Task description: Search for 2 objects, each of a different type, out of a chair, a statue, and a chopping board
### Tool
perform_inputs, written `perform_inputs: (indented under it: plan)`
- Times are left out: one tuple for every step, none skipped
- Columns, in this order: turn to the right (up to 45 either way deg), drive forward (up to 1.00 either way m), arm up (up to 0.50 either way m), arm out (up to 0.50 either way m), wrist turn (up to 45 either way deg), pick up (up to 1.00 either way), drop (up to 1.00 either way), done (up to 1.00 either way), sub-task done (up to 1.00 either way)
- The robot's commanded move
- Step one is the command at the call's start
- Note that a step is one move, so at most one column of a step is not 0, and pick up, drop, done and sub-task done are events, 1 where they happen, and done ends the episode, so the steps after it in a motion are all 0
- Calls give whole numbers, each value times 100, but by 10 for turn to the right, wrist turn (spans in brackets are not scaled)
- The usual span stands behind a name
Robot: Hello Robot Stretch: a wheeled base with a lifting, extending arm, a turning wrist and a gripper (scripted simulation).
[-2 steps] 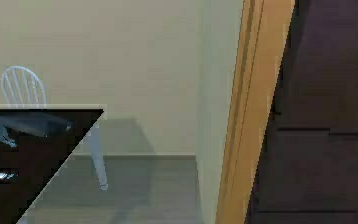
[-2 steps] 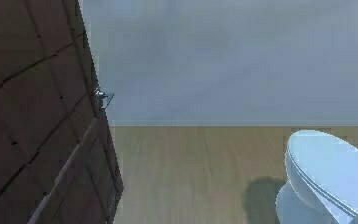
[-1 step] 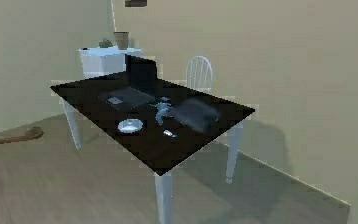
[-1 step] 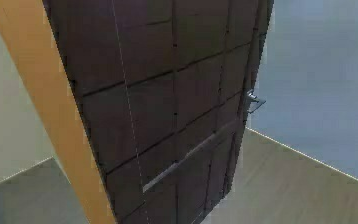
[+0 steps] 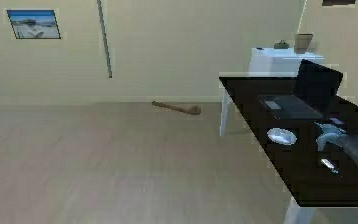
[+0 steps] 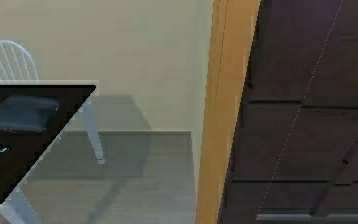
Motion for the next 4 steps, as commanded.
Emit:
perform_inputs:
  plan:
    - [-120, 0, 0, 0, 0, 0, 0, 0, 0]
    - [0, 10, 0, 0, 0, 0, 0, 0, 0]
    - [90, 0, 0, 0, 0, 0, 0, 0, 0]
    - [0, 50, 0, 0, 0, 0, 0, 0, 0]
